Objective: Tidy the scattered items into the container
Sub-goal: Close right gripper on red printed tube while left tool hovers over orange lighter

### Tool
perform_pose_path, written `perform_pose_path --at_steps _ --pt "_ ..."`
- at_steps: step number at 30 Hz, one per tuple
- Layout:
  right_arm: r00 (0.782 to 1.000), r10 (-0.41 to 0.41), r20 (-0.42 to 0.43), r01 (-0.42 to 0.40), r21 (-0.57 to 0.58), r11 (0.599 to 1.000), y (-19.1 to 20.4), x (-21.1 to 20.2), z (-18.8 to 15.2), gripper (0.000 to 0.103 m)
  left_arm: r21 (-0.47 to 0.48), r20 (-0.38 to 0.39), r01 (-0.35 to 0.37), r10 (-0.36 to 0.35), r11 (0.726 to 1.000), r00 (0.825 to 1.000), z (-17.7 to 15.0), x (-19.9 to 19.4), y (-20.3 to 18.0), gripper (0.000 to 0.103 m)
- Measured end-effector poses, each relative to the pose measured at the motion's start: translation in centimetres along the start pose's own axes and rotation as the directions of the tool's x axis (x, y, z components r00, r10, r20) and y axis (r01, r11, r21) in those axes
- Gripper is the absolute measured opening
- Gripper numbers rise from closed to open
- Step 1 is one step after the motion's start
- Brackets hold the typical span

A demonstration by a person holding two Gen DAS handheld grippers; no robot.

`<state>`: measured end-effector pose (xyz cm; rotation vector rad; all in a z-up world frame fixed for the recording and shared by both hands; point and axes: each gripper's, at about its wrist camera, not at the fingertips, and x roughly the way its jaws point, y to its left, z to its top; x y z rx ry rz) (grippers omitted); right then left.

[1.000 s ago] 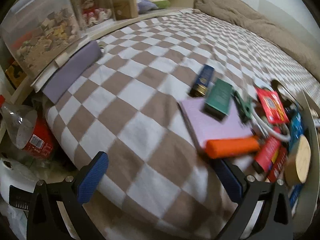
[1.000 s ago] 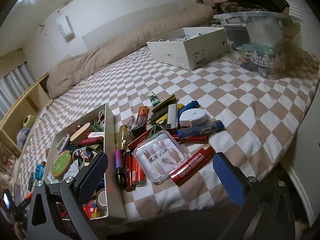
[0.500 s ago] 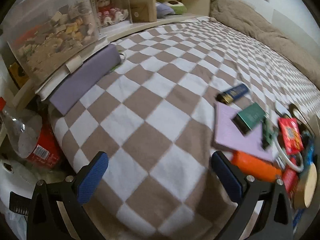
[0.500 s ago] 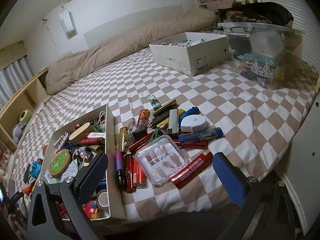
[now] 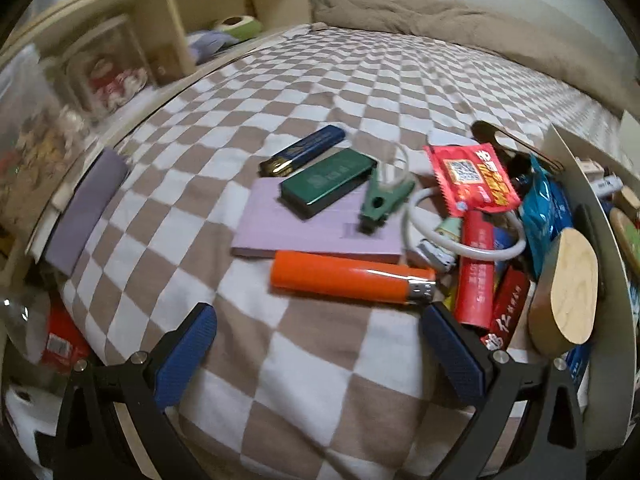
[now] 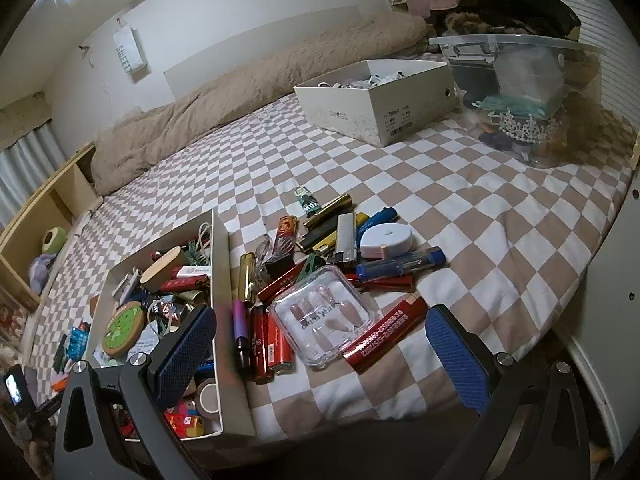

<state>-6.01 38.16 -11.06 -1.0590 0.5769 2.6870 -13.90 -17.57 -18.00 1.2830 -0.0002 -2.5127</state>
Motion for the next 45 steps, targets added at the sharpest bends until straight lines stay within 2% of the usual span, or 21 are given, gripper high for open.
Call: perform_pose_path --at_steps 4,7,10,11,14,18,22,26,29,32,36,38,42,45 --pt "1.000 -0.014 -0.016 0.013 -0.026 1.000 0.0 0.5 -0.1 0.103 -0.021 -0.026 0.043 -0.043 0.999 0.999 0.2 0.7 0.7 0.103" --pt "0.999 -0.046 -0.020 0.043 -0.113 0.993 0.4 0.6 0.0 0.103 -0.049 -0.026 0.060 -0.061 0.997 0.998 0.4 1.0 1.2 0.103" --pt "0.994 -0.106 -0.015 0.098 -0.269 0.958 1.2 0.8 -0.1 0.103 -0.063 -0.025 0.059 -0.061 0.996 0.998 0.7 1.4 1.2 0.103" --pt "0.991 -0.133 -0.005 0.124 -0.329 0.936 1.4 0.9 -0.2 0.103 -0.059 -0.025 0.055 -0.057 0.997 0.998 0.7 1.4 1.1 0.103" --pt "0.984 -0.176 -0.021 0.151 -0.427 0.891 1.4 1.3 -0.6 0.103 -0.056 -0.018 0.056 -0.057 0.997 0.998 0.5 1.5 1.1 0.103" --pt "0.972 -0.199 -0.124 0.113 -0.498 0.860 0.6 3.3 -1.0 0.103 -0.045 -0.012 0.072 -0.072 0.996 0.997 0.4 1.6 1.2 0.103" --pt "0.957 -0.231 -0.177 0.098 -0.551 0.829 0.0 5.5 -1.1 0.103 -0.048 -0.027 0.062 -0.064 0.997 0.998 0.5 1.7 1.2 0.103" --pt "0.947 -0.226 -0.228 0.042 -0.609 0.792 -0.6 7.6 -0.9 0.103 -0.063 -0.025 0.074 -0.075 0.995 0.997 0.4 1.8 1.4 0.103" --pt "0.939 -0.199 -0.281 -0.007 -0.592 0.806 -1.7 8.7 -0.3 0.103 -0.065 -0.025 0.081 -0.083 0.995 0.996 0.4 1.8 1.4 0.103" --pt "0.929 -0.174 -0.327 -0.059 -0.595 0.802 -2.0 9.3 -0.2 0.103 -0.065 -0.025 0.079 -0.081 0.995 0.996 0.4 1.8 1.5 0.103" --pt "0.915 -0.206 -0.347 -0.084 -0.663 0.744 -1.5 10.0 -1.3 0.103 -0.075 -0.025 0.091 -0.093 0.993 0.995 0.4 1.8 1.8 0.103" --pt "0.909 -0.208 -0.360 -0.084 -0.649 0.756 -1.6 10.3 -1.3 0.103 -0.086 -0.028 0.098 -0.101 0.991 0.995 0.4 1.8 1.9 0.103" --pt "0.897 -0.160 -0.411 -0.113 -0.564 0.818 -2.6 11.0 -0.7 0.103 -0.095 -0.036 0.094 -0.098 0.991 0.995 0.4 1.8 1.8 0.103" --pt "0.903 -0.138 -0.407 -0.134 -0.571 0.810 -2.8 10.9 -0.8 0.101 -0.103 -0.044 0.092 -0.097 0.990 0.994 0.5 1.9 1.8 0.103"
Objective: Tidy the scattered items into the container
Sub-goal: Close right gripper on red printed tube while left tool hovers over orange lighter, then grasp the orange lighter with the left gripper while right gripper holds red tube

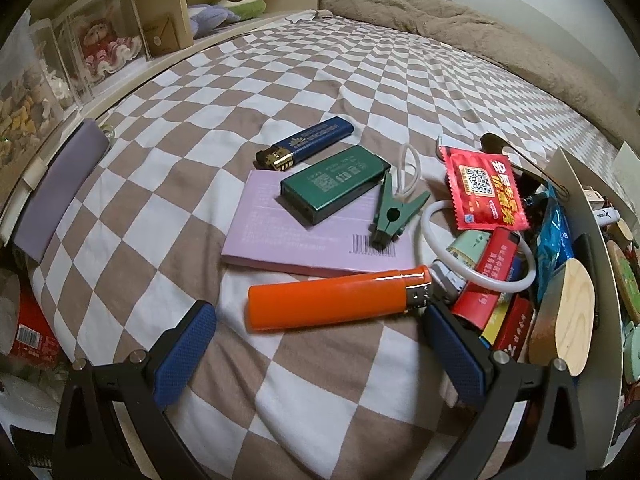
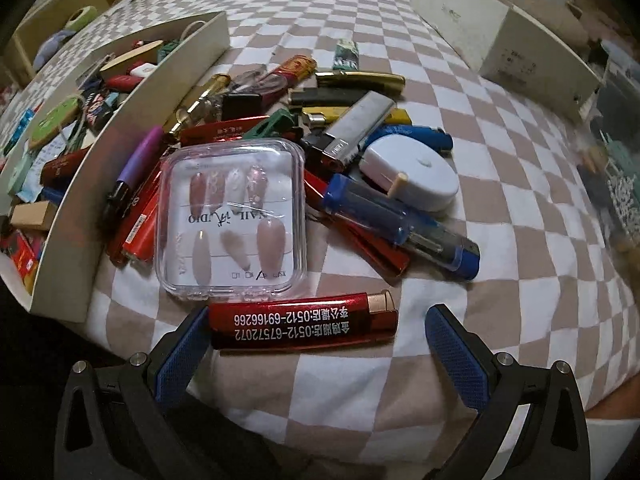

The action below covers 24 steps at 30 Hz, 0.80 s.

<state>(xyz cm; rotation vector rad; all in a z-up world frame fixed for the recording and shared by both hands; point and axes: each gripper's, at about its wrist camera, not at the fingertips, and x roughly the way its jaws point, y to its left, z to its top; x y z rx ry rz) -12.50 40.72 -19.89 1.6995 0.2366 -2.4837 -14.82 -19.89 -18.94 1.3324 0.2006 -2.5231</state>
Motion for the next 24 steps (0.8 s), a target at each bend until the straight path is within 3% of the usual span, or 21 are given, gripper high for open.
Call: perform_pose_path --at_steps 3,9,13,18,24 --pt "0.999 0.007 0.042 -0.007 -0.011 1.000 0.5 -1.0 -0.3 0.083 -0.003 -0.006 -0.008 0.008 1.000 1.000 0.0 -0.1 -0.3 0.103" --pt "0.997 -0.001 0.073 0.001 0.003 1.000 1.0 -1.7 -1.2 0.083 -0.051 -0.024 0.025 -0.026 0.998 0.999 -0.1 -0.7 0.1 0.103" --pt "0.993 0.042 0.109 -0.050 0.069 0.996 0.7 -2.5 -1.3 0.083 -0.109 -0.041 0.036 -0.041 0.993 0.998 0.0 -0.9 0.2 0.103" --pt "0.982 0.071 0.175 -0.093 0.121 0.988 0.7 -3.9 -1.2 0.083 -0.156 -0.074 -0.005 -0.007 0.988 0.997 0.8 -0.4 -0.1 0.103" --pt "0.959 0.095 0.266 -0.140 0.157 0.978 0.8 -5.9 -1.7 0.083 -0.073 -0.109 -0.087 0.079 0.993 0.991 1.1 0.4 -1.7 0.103"
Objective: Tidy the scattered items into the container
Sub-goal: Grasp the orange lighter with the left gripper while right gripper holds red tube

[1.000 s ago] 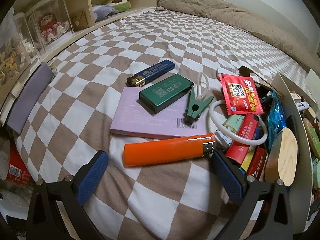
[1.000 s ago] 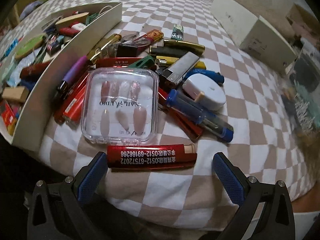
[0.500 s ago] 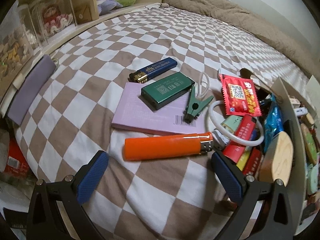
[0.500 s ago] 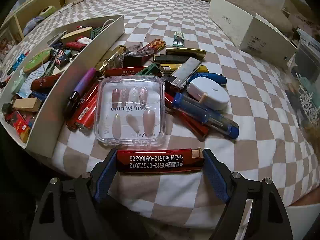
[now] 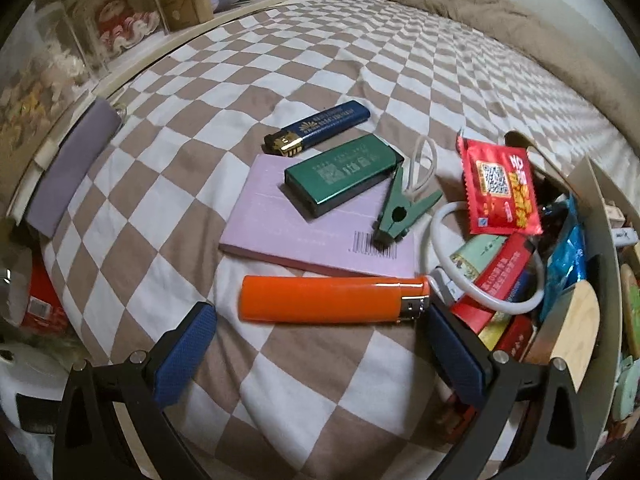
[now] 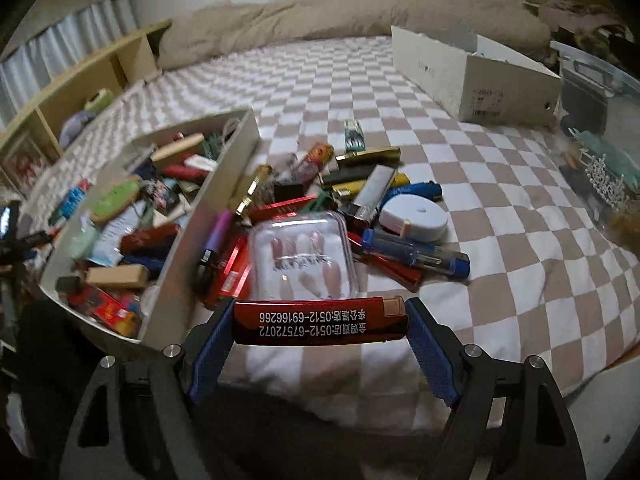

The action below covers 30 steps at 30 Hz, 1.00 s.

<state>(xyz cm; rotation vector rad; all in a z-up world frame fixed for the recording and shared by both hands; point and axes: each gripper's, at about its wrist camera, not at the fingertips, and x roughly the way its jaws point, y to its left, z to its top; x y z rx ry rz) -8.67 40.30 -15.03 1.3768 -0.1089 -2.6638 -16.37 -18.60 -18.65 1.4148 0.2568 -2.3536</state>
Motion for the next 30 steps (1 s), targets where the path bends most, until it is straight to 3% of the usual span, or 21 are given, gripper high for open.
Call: perform_pose_path --at_steps 6,9,16,19,21,22,23,25,28,30 --pt "0.997 0.049 0.068 -0.052 0.040 0.998 0.5 -2.1 -0.6 0.083 -0.015 0.006 -0.010 0.010 1.000 1.000 0.2 -0.1 0.0 0.099" --pt "0.989 0.088 0.118 -0.096 0.061 0.994 0.7 -3.5 -1.0 0.083 -0.009 0.029 0.004 -0.003 1.000 1.000 0.1 -0.7 0.4 0.087" --pt "0.973 0.104 0.204 -0.134 0.138 0.981 0.2 -5.3 -1.7 0.083 0.002 0.072 0.033 -0.033 0.999 0.997 -0.6 -1.9 0.9 0.038" --pt "0.970 0.096 0.222 -0.136 0.171 0.976 -0.3 -5.5 -2.0 0.083 -0.001 0.079 0.058 -0.058 0.998 0.995 -0.7 -2.1 1.4 0.035" --pt "0.968 0.092 0.232 -0.136 0.182 0.974 -0.4 -5.8 -2.2 0.083 -0.004 0.085 0.087 -0.086 0.996 0.993 -0.8 -2.2 1.7 0.036" --pt "0.968 0.092 0.235 -0.137 0.184 0.973 -0.4 -6.0 -2.2 0.083 0.001 0.088 0.102 -0.102 0.995 0.991 -0.8 -2.2 1.9 0.047" --pt "0.966 0.092 0.242 -0.139 0.185 0.973 -0.4 -6.2 -2.3 0.083 0.014 0.089 0.113 -0.114 0.993 0.989 -0.8 -2.2 1.9 0.072" --pt "0.964 0.090 0.248 -0.138 0.183 0.973 -0.3 -6.6 -2.4 0.083 0.067 0.099 0.072 -0.079 0.995 0.992 -1.1 -2.3 1.8 0.100" --pt "0.962 0.090 0.257 -0.140 0.184 0.973 -0.3 -7.0 -2.6 0.083 0.174 0.130 -0.034 0.011 0.984 0.991 -1.4 -1.6 1.6 0.101" --pt "0.962 0.096 0.256 -0.146 0.187 0.971 -0.2 -7.0 -2.7 0.083 0.198 0.138 -0.013 -0.015 0.980 0.990 -1.3 -1.2 2.0 0.103"
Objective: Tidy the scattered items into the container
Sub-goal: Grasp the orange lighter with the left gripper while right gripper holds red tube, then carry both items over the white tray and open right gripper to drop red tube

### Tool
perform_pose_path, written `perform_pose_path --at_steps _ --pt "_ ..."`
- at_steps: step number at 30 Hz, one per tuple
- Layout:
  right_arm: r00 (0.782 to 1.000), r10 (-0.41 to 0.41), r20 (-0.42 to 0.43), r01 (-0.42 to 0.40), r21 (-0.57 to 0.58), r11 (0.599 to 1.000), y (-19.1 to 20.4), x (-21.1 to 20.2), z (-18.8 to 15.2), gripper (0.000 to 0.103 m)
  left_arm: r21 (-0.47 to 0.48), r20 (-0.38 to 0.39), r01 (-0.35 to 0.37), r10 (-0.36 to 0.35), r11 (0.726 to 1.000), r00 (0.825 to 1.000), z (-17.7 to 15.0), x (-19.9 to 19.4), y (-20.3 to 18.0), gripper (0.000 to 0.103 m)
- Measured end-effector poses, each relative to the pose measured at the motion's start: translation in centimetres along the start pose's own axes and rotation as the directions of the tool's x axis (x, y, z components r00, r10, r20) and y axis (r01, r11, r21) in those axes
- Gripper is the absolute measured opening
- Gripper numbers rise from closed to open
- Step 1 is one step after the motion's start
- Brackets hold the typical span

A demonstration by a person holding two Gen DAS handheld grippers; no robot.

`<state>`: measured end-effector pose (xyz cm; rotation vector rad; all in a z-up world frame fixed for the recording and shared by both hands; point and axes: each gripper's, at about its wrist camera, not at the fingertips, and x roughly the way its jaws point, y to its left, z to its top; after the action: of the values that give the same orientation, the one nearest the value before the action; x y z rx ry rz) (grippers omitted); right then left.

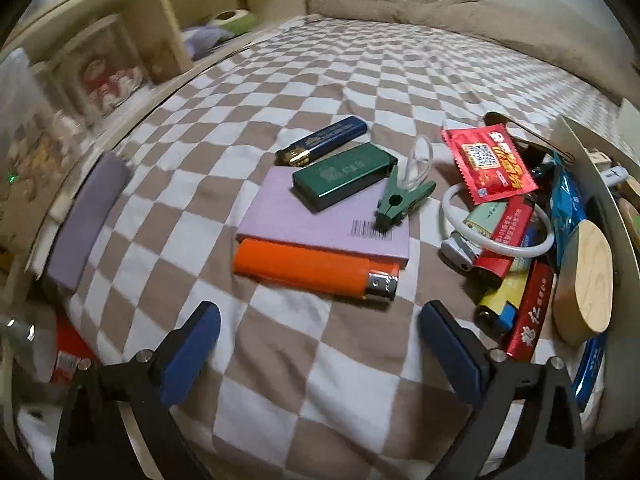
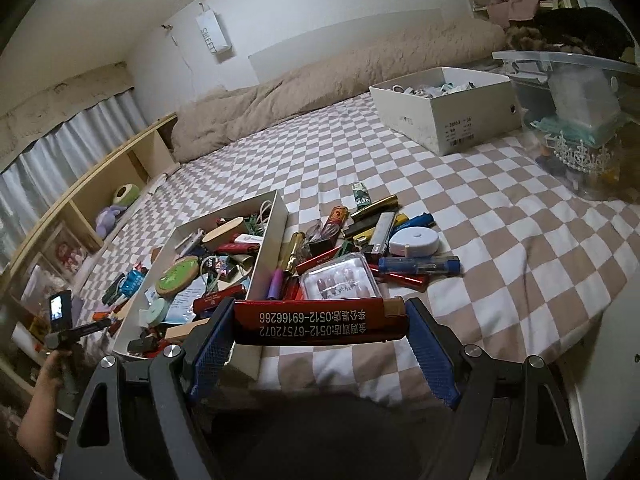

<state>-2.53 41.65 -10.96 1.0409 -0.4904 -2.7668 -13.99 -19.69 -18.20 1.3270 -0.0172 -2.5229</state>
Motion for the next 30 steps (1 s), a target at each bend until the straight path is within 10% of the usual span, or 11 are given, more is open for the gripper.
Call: perform_pose_path --at_steps 12,20,30 --pt "1.000 -0.015 -0.019 0.015 -0.026 1.000 1.3 0.5 -0.5 0.083 0.074 0.030 0.093 -0.095 0.993 0.995 1.5 1.2 1.2 0.088" --pt "0.999 -0.035 0.018 0.036 -0.061 0.997 3.1 0.4 -0.3 0.083 0.139 0.063 0.018 -0.027 0.990 0.998 1.0 -0.7 -0.3 0.083" --pt "0.999 0.044 0.023 -0.043 -0.062 0.997 5.5 2.1 -0.9 0.083 -0.003 0.185 0.085 -0.083 0.996 0.979 0.7 -7.9 -2.2 0.083"
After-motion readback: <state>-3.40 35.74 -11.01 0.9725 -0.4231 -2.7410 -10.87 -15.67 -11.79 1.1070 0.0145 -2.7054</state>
